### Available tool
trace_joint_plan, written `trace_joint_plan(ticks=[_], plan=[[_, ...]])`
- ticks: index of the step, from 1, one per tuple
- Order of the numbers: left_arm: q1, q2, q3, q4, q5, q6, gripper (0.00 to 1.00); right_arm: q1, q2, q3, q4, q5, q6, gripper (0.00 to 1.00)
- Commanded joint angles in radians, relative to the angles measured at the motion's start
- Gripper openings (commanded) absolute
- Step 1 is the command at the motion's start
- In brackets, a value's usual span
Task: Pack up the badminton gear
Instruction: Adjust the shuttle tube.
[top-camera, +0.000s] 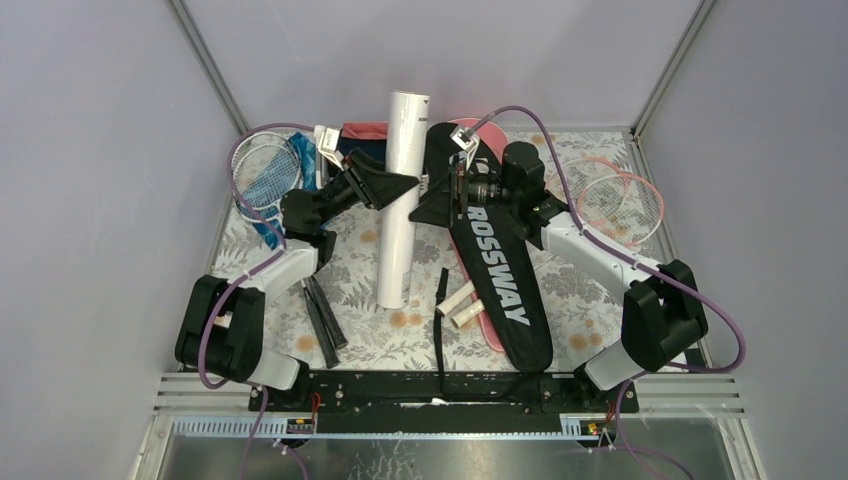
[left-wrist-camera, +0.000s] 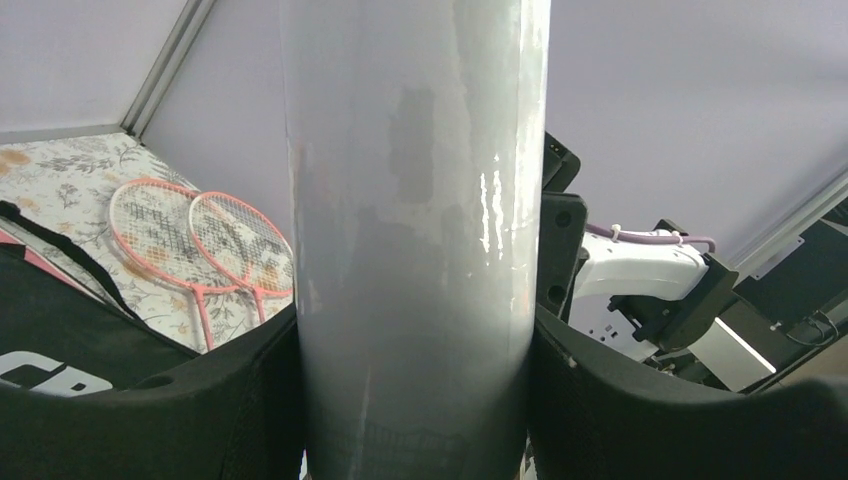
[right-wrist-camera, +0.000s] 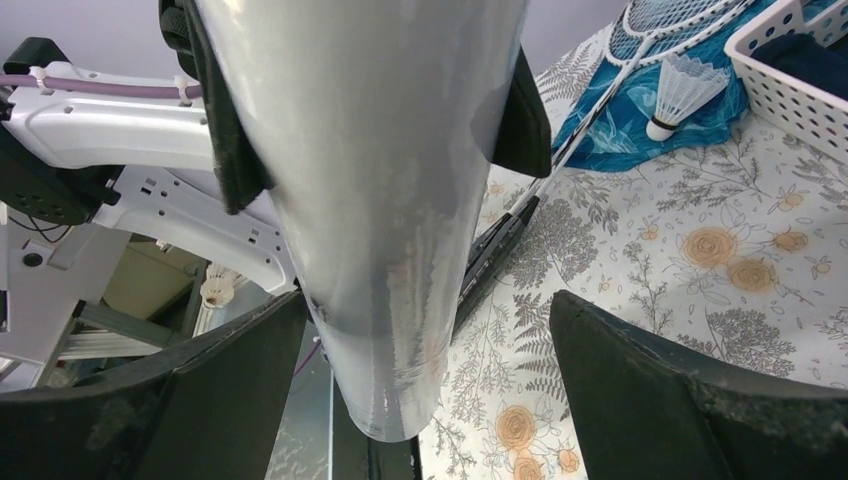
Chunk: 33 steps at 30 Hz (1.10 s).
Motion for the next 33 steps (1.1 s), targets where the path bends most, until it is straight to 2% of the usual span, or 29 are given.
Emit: trace_joint_plan(ticks=[1,9,12,15,18,21,24,28,31,33], plan=[[-0.014,0.008,-0.01,0.114,-0.018,-0.008,0.65,0.022,-0.036,-0.009,0.089,-0.026,0.013,1.0],[-0.03,0.025,-0.025,0.132,-0.032,-0.003,0.67,0.058,0.01,0.018,0.153,-0.037,0.076,1.0],[-0.031,0.027,-0.031,0.14,-0.036,-0.003,0.69,0.06,0.022,0.023,0.168,-0.044,0.092,0.97],[-0.028,0.019,-0.034,0.146,-0.034,0.001,0.71,0.06,0.016,0.021,0.141,-0.05,0.063,0.88],[-0.013,0.012,-0.037,0.149,-0.029,0.002,0.73,0.051,0.001,0.029,0.073,-0.053,0.002,0.73],[0.015,0.004,-0.041,0.149,-0.023,0.002,0.76,0.019,-0.024,0.025,0.049,-0.064,-0.02,0.62],[0.042,-0.011,-0.037,0.14,-0.004,0.011,0.83,-0.02,-0.053,0.019,0.021,-0.074,-0.049,0.57],[0.059,-0.048,-0.028,0.059,0.036,0.073,0.98,-0.042,-0.093,0.018,-0.065,-0.078,-0.145,0.54],[0.094,-0.091,-0.019,-0.036,0.078,0.16,0.99,-0.053,-0.118,0.036,-0.184,-0.056,-0.259,0.53],[0.14,-0.132,0.005,-0.201,0.101,0.277,0.99,-0.055,-0.134,0.066,-0.333,-0.006,-0.382,0.53]])
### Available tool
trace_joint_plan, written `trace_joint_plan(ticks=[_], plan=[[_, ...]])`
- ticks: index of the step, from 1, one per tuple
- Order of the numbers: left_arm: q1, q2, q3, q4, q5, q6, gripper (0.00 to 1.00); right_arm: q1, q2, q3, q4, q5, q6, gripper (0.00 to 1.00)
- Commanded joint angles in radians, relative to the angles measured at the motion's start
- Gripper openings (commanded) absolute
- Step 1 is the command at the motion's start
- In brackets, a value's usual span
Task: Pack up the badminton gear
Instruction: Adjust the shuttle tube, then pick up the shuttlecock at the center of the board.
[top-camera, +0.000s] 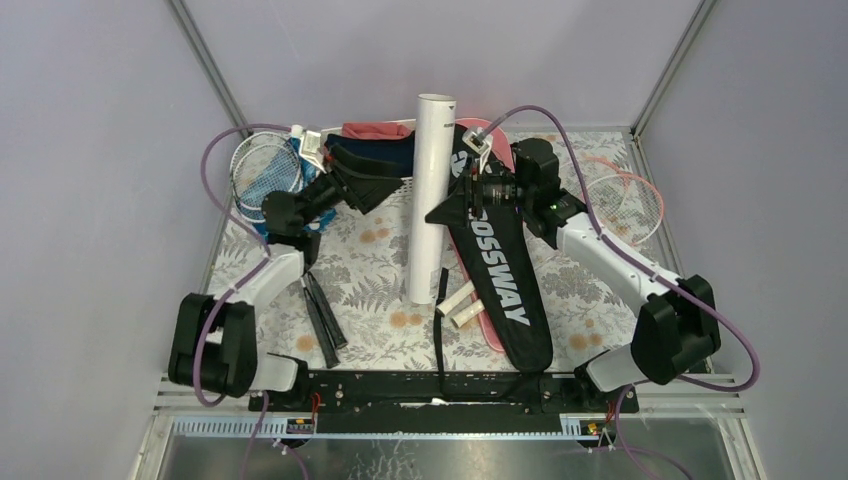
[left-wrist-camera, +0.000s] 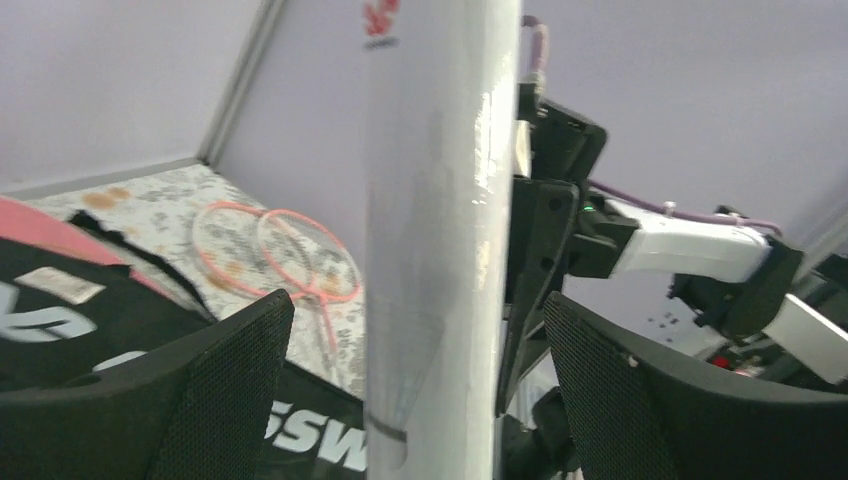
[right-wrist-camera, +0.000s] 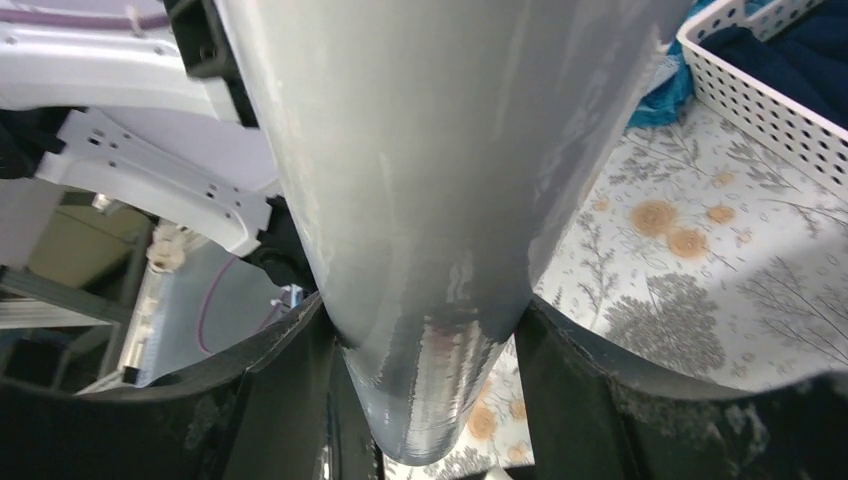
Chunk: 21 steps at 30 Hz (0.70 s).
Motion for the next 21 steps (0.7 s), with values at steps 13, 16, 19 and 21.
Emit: trace_joint_plan(ticks=[13,16,19,21], plan=[[0.163,-0.053,0.347,-1.44,-0.494,1.49,0.98,-0.004,-0.209,0.108,-0.692,0.298,-0.653,0.51],[0.163,0.07,0.415,-1.556,-0.594,1.648,0.98,-0.004,-0.211,0.158,-0.778,0.35,-0.686,0.5],[0.163,0.21,0.532,-1.716,-0.629,1.766,0.97,-0.004,-0.214,0.196,-0.848,0.385,-0.713,0.5],[0.165,0.298,0.614,-1.8,-0.654,1.81,0.95,-0.004,-0.221,0.203,-0.868,0.401,-0.721,0.5]])
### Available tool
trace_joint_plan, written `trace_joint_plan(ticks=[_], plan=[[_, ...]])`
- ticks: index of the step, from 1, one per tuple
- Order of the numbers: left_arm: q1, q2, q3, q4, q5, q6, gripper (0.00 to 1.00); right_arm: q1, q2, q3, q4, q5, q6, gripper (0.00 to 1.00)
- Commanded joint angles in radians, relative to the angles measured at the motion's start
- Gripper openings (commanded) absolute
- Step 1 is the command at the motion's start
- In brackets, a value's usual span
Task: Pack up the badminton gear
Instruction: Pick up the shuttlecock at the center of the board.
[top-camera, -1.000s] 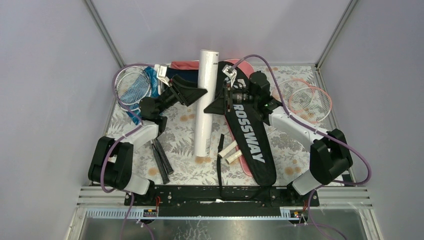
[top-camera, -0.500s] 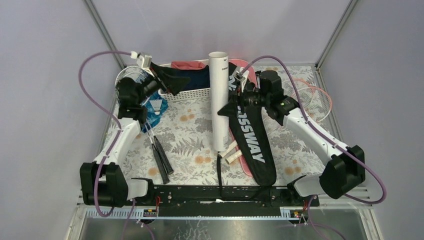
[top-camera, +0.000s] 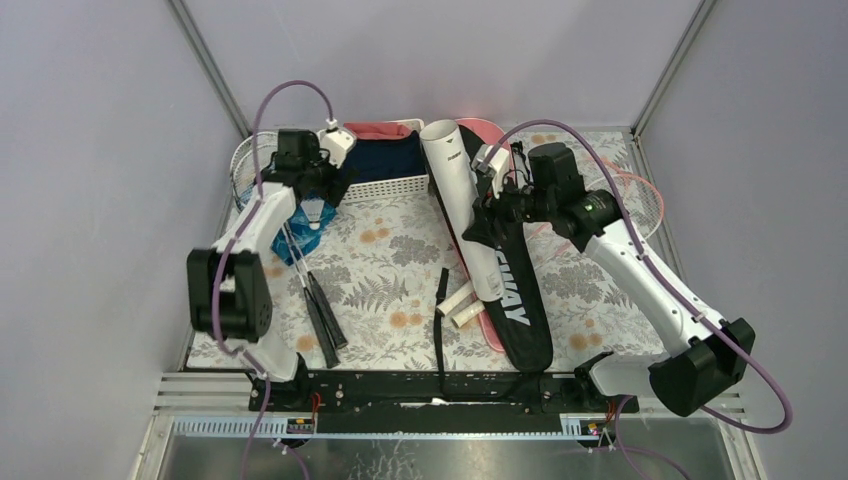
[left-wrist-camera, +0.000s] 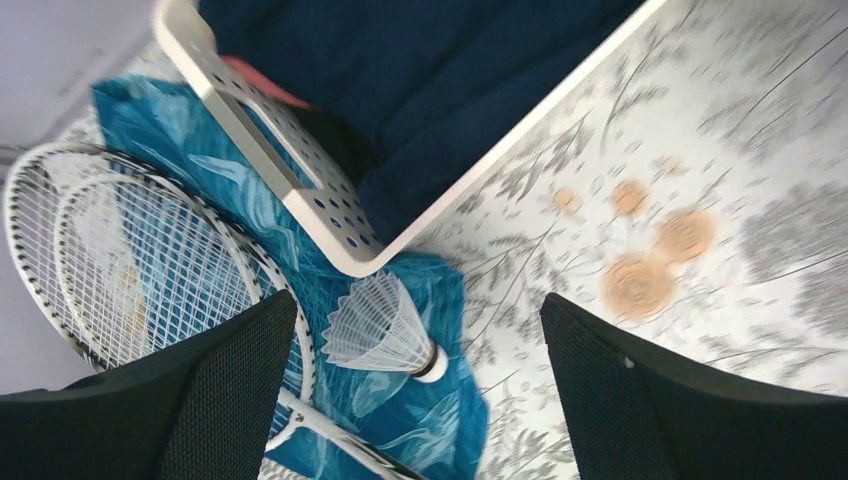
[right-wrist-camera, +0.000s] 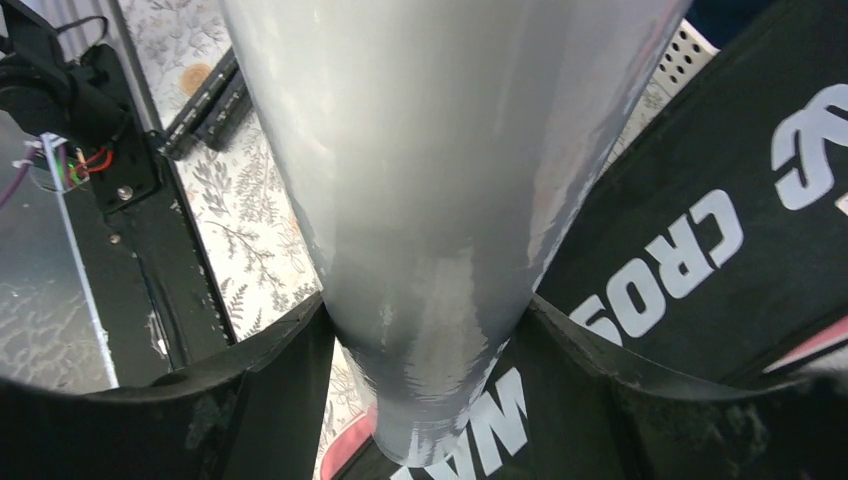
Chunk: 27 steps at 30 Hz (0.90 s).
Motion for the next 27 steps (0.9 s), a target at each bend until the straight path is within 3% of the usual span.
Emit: trace_joint_plan(ticks=[1,6,11,19,27], plan=[[0.009,0.157,0.17,-0.289,-0.128,0.246,0.94,-0.003,-0.048,0.071,-0.09,0.064,-0.067,0.49],[0.025,0.32,0.326,-0.403,-0.145,0.326,0.9,-0.003,-0.048,0.056,-0.103,0.063,-0.062,0.49],[0.036,0.451,0.45,-0.552,-0.158,0.357,0.79,-0.003,-0.048,0.049,-0.1,0.064,-0.06,0.49],[0.059,0.47,0.436,-0.571,-0.144,0.359,0.71,-0.003,-0.037,0.038,-0.092,0.07,-0.067,0.49],[0.066,0.501,0.435,-0.608,-0.139,0.373,0.47,-0.003,-0.038,0.016,-0.081,0.068,-0.065,0.48]])
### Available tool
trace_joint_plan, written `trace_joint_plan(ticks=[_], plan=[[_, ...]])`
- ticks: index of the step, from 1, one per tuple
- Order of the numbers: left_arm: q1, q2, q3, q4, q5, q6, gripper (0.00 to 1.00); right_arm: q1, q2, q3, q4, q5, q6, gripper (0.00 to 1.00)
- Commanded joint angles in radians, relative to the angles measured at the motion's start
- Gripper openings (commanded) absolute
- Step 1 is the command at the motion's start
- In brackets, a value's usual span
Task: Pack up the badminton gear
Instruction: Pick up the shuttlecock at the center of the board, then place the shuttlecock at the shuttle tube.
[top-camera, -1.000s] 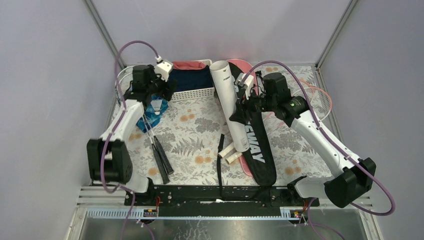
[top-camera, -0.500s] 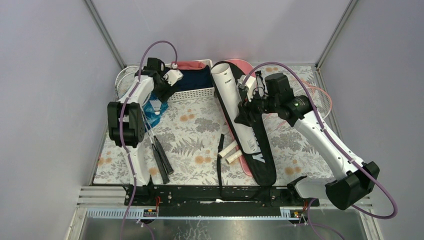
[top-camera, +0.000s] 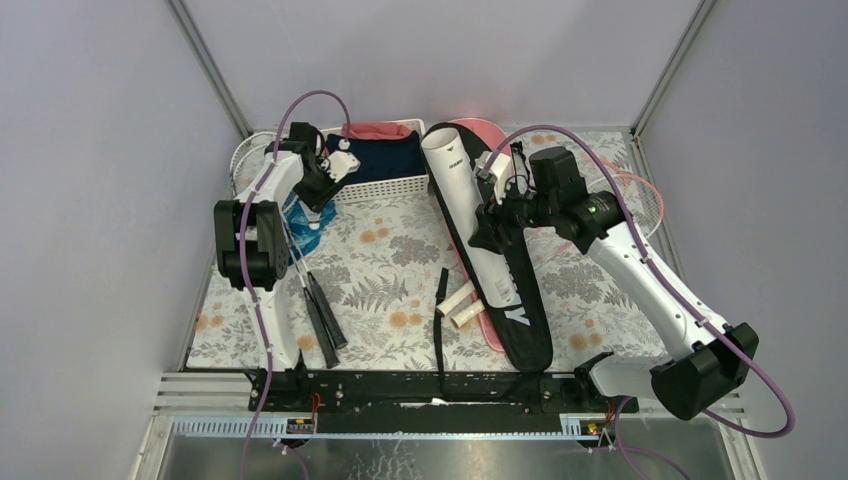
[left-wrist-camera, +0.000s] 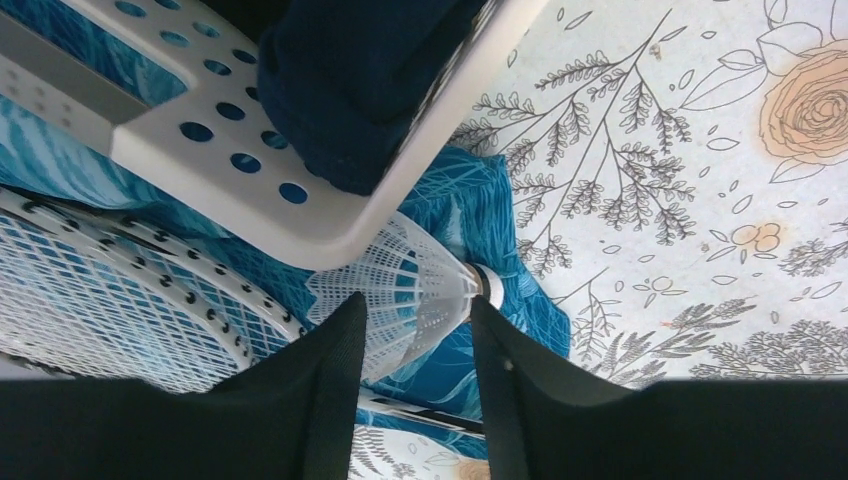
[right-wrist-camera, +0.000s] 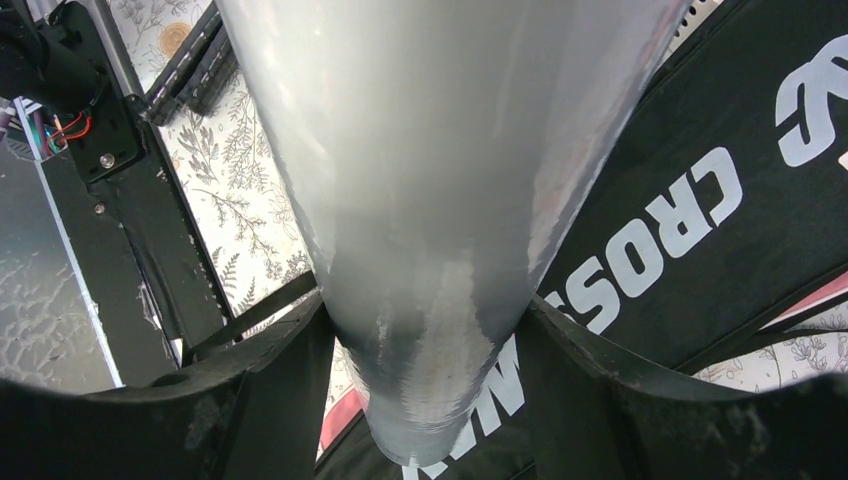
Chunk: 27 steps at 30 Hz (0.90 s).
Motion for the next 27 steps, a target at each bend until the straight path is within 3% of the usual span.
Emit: trace_joint_plan(ticks=[1,5,9,20,27], plan=[[0.007,0.029,0.005,-0.064,0.001,0.024,0.43,-0.003,-0.019,-0.005,0.033,0.014,-0.013,0.48],[0.008,0.027,0.015,-0.103,0.018,0.024,0.25,-0.003,-0.02,0.001,0.026,0.027,-0.027,0.48],[0.01,-0.015,0.034,-0.17,0.076,0.013,0.0,-0.003,-0.022,0.014,-0.001,0.045,-0.08,0.48],[0.01,-0.388,0.034,-0.301,0.54,-0.137,0.0,-0.003,-0.004,-0.03,-0.094,0.016,-0.291,0.48],[-0.001,-0.607,0.091,-0.202,0.837,-0.368,0.0,-0.002,0.031,-0.075,-0.101,0.02,-0.328,0.47]])
